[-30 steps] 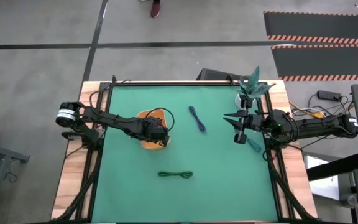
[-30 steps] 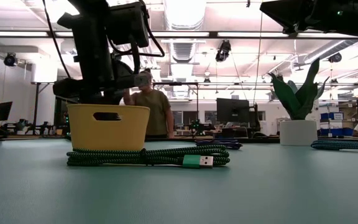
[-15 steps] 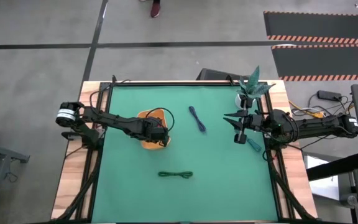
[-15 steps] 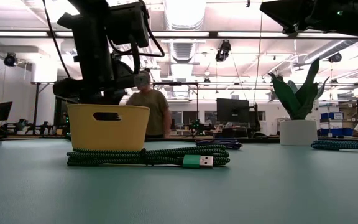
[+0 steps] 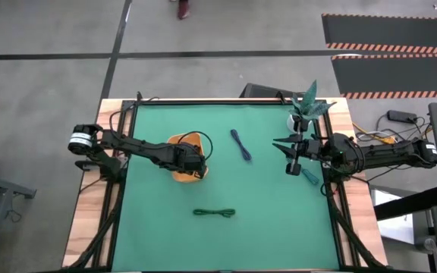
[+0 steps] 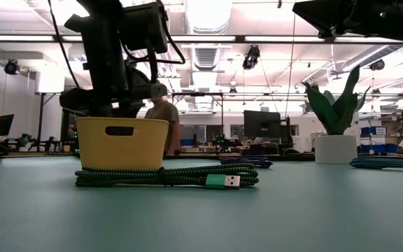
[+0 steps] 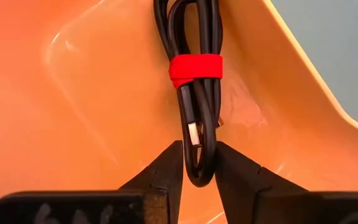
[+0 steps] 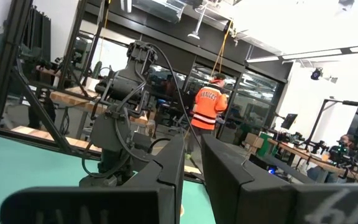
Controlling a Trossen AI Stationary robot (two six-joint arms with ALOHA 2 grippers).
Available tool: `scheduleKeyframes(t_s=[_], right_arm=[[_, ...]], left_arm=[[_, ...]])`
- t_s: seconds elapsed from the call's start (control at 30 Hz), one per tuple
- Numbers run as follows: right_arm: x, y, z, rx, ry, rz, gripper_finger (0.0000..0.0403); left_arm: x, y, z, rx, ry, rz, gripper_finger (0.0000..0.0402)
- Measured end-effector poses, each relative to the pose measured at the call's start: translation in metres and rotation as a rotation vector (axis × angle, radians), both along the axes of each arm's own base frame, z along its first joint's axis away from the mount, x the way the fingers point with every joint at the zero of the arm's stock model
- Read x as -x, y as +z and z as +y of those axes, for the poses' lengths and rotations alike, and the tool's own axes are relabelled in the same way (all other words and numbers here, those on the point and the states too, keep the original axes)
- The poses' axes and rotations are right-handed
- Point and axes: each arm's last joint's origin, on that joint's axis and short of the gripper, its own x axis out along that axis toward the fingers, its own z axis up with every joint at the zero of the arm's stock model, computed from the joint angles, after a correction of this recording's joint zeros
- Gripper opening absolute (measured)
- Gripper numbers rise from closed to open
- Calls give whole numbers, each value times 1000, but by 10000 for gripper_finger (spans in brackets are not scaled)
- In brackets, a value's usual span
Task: Pick and place USB-C Cables
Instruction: Put the black USB cable into the orange bin, then put the violet USB cable into the orange bin
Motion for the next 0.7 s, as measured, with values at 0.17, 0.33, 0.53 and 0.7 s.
scheduleKeyframes(t_s=[0.17,0.33,0.53,0.7], right_arm=[[0,0,0,0,0,0,47],[0,0,0,0,0,0,47],[0,3,0,-3,1,-9,47],[-1,6,0,-17,6,-20,47]], left_arm=[[0,0,0,0,0,0,75],[2,5,0,-1,-7,-17,76],[7,24,0,-21,-85,-57,76],[13,47,2,-138,-215,-113,75]])
